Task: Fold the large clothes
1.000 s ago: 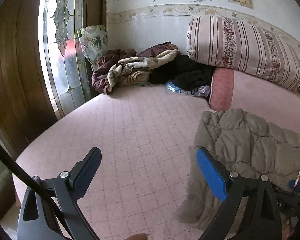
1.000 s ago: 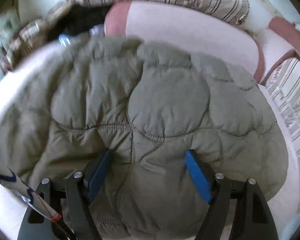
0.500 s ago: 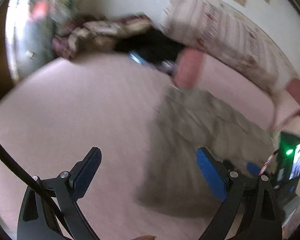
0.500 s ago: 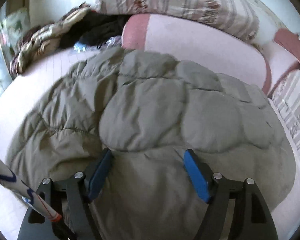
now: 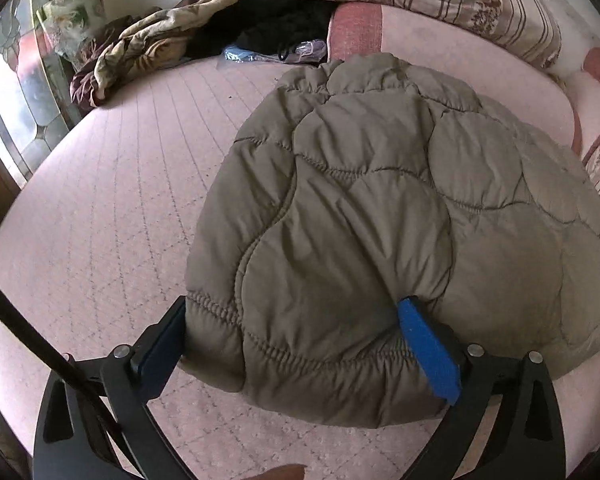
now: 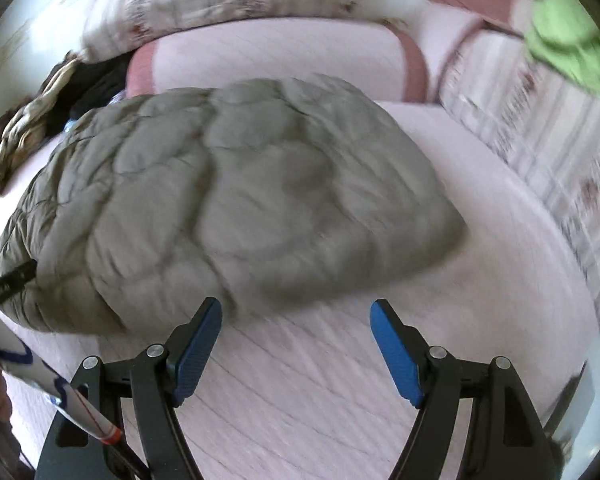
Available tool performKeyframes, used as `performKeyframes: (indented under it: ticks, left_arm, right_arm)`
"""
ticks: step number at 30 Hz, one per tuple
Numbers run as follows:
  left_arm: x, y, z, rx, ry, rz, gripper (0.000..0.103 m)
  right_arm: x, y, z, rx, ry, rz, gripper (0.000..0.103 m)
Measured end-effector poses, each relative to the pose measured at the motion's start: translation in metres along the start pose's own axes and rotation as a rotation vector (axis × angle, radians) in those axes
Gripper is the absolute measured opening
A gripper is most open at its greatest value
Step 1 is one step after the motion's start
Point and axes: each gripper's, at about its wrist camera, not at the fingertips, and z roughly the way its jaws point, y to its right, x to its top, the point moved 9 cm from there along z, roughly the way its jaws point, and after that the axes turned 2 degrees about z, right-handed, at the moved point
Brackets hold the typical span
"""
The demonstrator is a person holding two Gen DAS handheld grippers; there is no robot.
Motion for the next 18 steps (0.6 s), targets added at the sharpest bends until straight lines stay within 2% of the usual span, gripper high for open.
performKeyframes:
  ticks: [5, 9, 11, 14, 18]
  left_arm:
    - [0.001, 0.001, -0.002, -0.011, 0.058, -0.025, 0.103]
    - [-0.01, 0.001, -0.021, -0.01, 0.065, -0.054, 0.103]
    - [-0.019, -0.003, -0.037, -0.013, 0.063, -0.087, 0.103]
    - [-0.043, 0.0, -0.067, -0.073, 0.042, -0.136, 0.103]
    - [-0.073, 0.004, -0.108, -0.027, 0.062, -0.109, 0.103]
  right_arm:
    - [-0.026, 0.038, -0.016, 0.001, -0.001, 0.052, 0.081]
    - [-0.045, 0.057, -0.027, 0.025, -0.007, 0.077, 0.081]
    - [-0.048, 0.062, -0.029, 0.037, -0.006, 0.078, 0.081]
    - [-0.053, 0.068, -0.036, 0.044, 0.017, 0.078, 0.081]
    - [-0.059, 0.065, -0.043, 0.077, 0.035, 0.069, 0.082]
